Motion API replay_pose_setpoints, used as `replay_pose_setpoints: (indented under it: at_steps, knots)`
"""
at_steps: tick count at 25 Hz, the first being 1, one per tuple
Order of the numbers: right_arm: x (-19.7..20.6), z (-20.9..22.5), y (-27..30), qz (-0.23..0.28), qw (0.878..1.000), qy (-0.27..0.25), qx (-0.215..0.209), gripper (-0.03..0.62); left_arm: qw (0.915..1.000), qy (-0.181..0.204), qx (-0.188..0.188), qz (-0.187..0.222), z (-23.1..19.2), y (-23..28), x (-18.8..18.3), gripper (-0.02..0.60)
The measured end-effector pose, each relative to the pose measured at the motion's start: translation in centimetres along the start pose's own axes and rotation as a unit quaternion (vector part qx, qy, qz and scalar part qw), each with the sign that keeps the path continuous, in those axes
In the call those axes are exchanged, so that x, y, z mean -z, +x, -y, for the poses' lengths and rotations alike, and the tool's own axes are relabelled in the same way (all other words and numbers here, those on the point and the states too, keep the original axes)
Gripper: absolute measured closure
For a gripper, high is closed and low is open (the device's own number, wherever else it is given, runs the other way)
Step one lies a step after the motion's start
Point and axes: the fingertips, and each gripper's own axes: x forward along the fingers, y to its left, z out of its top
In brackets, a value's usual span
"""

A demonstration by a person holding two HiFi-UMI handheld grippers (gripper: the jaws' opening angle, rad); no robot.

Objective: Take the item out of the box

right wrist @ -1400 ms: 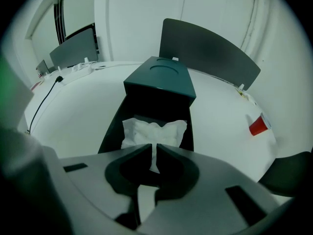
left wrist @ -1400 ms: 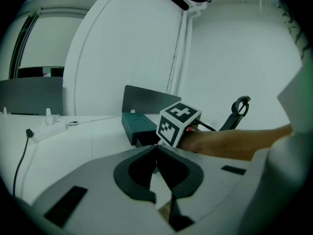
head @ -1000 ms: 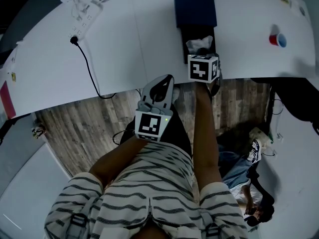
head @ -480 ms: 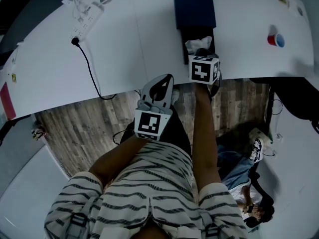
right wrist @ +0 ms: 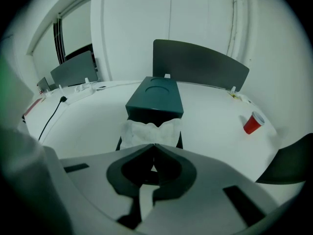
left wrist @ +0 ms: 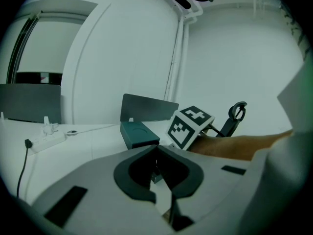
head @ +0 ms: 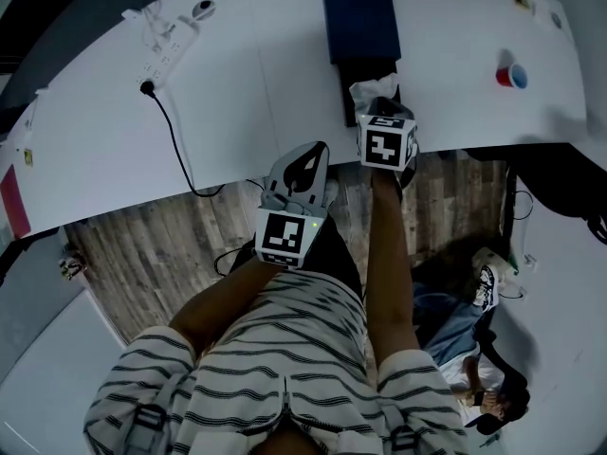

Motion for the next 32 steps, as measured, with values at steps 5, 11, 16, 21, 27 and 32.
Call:
replay_pose_setpoints:
  at_steps: [5, 11, 16, 21, 27, 32]
  knots:
    - [-0.6, -0.5, -1.6, 0.026, 1.000, 0.014, -0.006, 0.576, 0.9999, 0.005, 0.005, 0.008, 0.2, -0.8, -0.8, 0.557]
    - [-1.1, -0.5, -3.7, 0.057, 0.998, 0.024, -0.006, 0.576, 0.9997, 0.011, 0.010, 0.019, 0.5, -1.8, -2.0, 0.557]
    - [-1.6, -0.9, -5.4, 0.085, 0.996, 0.036, -0.019, 0.576, 0.9998, 0.000, 0.006, 0.020, 0.3, -2.2, -2.6, 0.557]
    - [-2.6, -0.8, -7.6, 0.125, 0.991, 0.050, -0.022, 0.576, 0.9994, 0.008, 0.010, 0.032, 0.6, -2.5, -3.8, 0.557]
    - [-3.8, -0.9, -10.8, 0.170, 0.983, 0.067, -0.026, 0.576, 0.9988, 0.015, 0.012, 0.046, 1.0, -3.3, -5.1, 0.557]
    - [-4.6, -1.5, -13.5, 0.205, 0.975, 0.077, -0.028, 0.576, 0.9984, 0.020, 0.015, 0.050, 0.9, -4.2, -5.7, 0.557]
